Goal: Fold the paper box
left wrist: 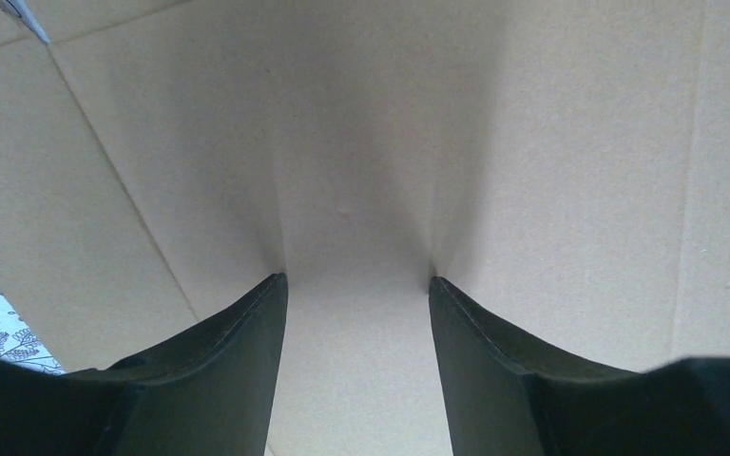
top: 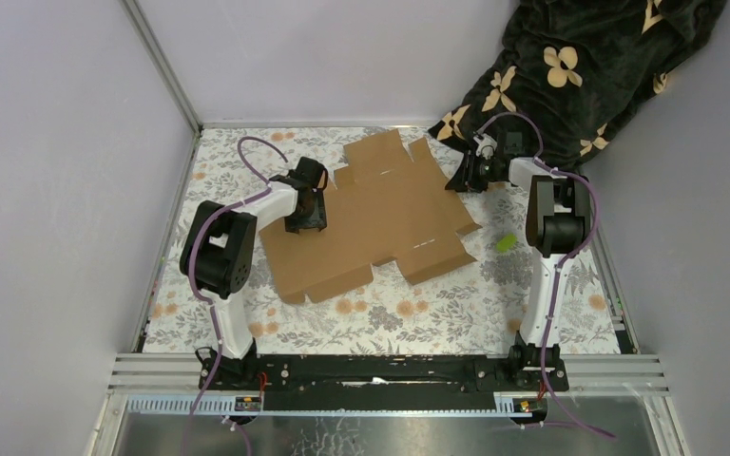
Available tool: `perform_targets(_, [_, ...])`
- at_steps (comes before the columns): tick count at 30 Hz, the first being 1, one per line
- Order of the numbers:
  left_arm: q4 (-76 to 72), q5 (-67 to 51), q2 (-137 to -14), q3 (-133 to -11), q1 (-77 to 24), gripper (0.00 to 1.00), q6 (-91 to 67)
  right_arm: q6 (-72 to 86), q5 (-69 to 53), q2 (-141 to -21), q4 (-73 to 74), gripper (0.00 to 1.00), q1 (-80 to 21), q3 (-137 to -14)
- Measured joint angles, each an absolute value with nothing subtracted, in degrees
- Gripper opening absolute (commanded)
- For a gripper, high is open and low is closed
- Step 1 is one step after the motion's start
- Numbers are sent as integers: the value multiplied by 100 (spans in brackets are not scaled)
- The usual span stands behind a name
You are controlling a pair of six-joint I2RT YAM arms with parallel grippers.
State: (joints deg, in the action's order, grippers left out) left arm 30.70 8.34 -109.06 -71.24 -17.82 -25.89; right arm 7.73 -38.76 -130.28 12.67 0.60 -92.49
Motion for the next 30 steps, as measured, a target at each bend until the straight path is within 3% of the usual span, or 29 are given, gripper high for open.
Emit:
perform_targets(21, [3065, 799, -10923, -7140, -1747, 62, -2541, 1813, -5780, -12744, -19, 37, 12, -7762])
perform_targets(30, [3055, 788, -10943, -7157, -1765, 62, -2534, 1927, -5645, -12676, -150, 22, -8, -7658])
